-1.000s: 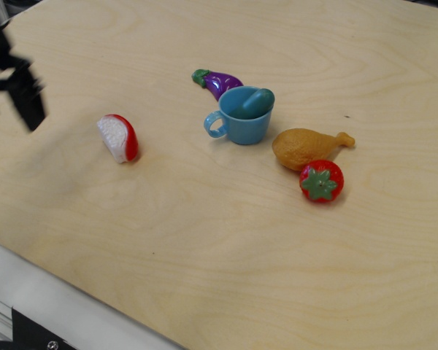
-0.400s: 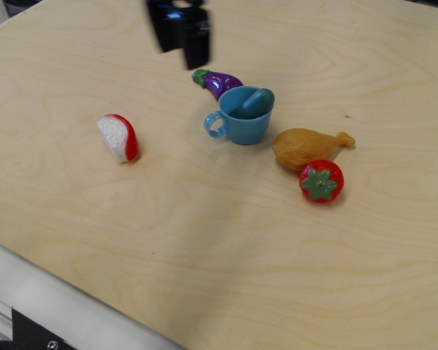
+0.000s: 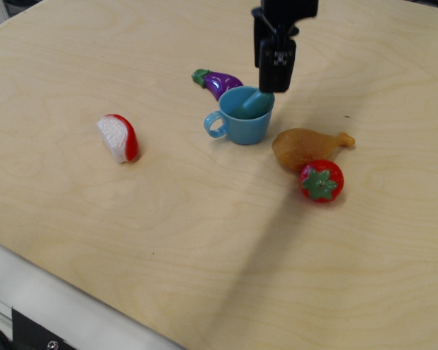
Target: Take cucumber out of cup
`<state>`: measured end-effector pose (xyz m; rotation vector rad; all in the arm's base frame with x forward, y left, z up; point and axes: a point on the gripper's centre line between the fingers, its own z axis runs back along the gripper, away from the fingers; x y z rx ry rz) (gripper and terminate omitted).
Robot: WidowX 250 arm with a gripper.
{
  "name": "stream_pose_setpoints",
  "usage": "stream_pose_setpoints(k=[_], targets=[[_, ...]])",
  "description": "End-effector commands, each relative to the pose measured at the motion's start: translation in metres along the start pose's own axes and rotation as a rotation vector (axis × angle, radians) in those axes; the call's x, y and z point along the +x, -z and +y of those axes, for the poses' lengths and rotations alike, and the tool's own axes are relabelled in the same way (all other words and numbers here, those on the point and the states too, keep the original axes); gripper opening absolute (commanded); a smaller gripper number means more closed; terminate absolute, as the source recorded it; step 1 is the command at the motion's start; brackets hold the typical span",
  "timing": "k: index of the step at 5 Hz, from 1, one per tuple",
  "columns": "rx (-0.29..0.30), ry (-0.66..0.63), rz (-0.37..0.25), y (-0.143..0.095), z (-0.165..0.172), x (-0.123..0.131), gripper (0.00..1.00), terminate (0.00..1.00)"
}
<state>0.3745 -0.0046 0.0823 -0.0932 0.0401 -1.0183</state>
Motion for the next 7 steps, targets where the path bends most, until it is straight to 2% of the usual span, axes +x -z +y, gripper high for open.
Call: stream_pose_setpoints(k=[1, 4, 5, 6, 7], targets=[[0.12, 0.024, -0.004, -0.001, -0.01, 0.003, 1.0, 0.0], [0.106, 0.004, 0.038, 0.013, -0.003, 0.003, 1.0, 0.0], [0.102, -0.006, 0.034, 0.013, -0.003, 0.001, 1.0, 0.0], [0.103, -0.01, 0.055, 0.017, -0.002, -0.001, 0.0, 0.0], [0.105, -0.015, 0.049, 0.014, -0.002, -0.003, 0.0, 0.0]])
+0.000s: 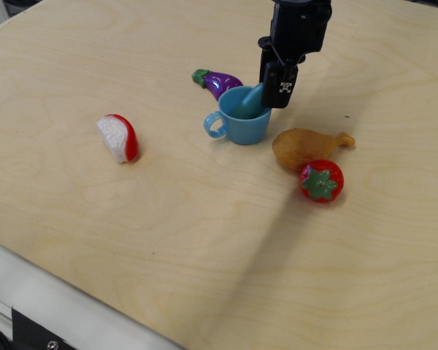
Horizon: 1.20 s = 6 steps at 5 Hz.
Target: Take cucumber out of cup
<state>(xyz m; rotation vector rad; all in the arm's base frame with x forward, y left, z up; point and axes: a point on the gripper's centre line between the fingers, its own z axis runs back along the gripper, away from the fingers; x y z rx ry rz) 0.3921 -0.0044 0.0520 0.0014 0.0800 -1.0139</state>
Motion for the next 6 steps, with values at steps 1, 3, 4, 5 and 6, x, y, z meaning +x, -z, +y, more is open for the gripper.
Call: stream_pose_setpoints(k=[1, 3, 4, 5, 6], targets=[[0.051, -0.019, -0.039, -0.024, -0.02, -0.016, 0.0, 0.0], [0.093, -0.041, -0.1, -0.057, -0.018, -0.026, 0.0, 0.0], [0.139, -0.066, -0.113, -0.073, -0.018, -0.03, 0.0, 0.0], [0.138, -0.07, -0.132, -0.085, -0.033, -0.032, 0.0, 0.0], [0.134, -0.032, -0.174, -0.092, -0.056, -0.035, 0.0, 0.0]])
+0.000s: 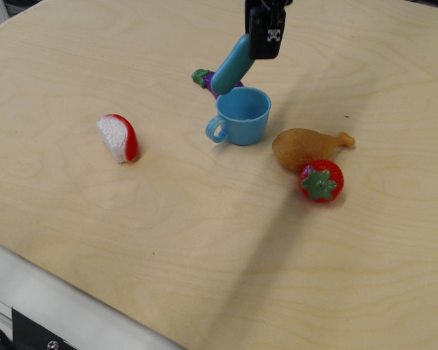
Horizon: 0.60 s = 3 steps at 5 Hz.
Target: Take cucumber out of cup
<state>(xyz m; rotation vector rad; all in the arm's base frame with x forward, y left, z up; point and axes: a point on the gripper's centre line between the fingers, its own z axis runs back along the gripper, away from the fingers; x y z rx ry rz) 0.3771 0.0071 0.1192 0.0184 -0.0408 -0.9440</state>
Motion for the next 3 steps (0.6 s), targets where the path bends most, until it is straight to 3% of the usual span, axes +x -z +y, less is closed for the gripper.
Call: stream_pose_setpoints(k=[1, 3], targets=[[0.042, 0.057, -0.073, -0.03, -0.071, -0.022, 0.0, 0.0], [-0.004, 0.123, -0.031, -0.007, -0.126, -0.039, 0.0, 0.0]])
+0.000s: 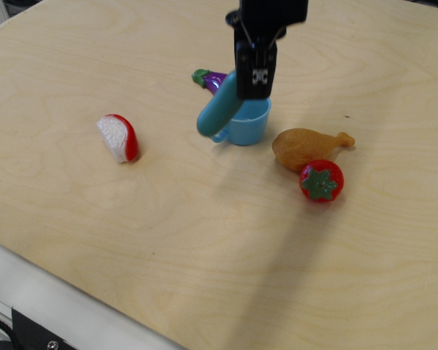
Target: Take cucumber out of cup
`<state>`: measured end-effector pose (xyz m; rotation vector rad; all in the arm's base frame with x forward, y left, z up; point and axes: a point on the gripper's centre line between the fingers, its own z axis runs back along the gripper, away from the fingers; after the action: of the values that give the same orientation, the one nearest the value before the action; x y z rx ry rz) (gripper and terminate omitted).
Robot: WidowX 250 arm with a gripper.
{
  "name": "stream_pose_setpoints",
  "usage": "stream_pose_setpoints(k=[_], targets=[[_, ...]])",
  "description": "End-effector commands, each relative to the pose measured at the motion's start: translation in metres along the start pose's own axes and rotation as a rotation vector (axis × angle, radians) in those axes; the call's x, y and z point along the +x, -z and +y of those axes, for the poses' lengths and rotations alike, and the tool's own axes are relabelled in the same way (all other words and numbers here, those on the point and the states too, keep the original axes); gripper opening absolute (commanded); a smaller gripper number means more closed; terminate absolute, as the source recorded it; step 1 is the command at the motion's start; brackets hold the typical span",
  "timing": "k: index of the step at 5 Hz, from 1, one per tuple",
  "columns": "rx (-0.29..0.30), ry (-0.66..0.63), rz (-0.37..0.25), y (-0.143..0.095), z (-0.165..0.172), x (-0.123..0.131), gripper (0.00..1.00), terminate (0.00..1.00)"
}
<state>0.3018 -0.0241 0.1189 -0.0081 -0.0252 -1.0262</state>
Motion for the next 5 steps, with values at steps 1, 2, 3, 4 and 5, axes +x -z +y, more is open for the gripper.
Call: stream_pose_setpoints(k=[1, 2, 3, 4, 5], targets=[[0.001, 0.073, -0.03, 0.009, -0.071, -0.02, 0.0, 0.0], [-0.064, 0.122, -0.067, 0.026, -0.086, -0.026, 0.0, 0.0], [-0.106, 0.158, -0.086, 0.038, -0.099, -0.029, 0.0, 0.0], [-0.121, 0.183, -0.064, 0.053, -0.113, -0.029, 0.0, 0.0], [-0.144, 0.199, -0.06, 0.065, -0.114, -0.029, 0.0, 0.0]])
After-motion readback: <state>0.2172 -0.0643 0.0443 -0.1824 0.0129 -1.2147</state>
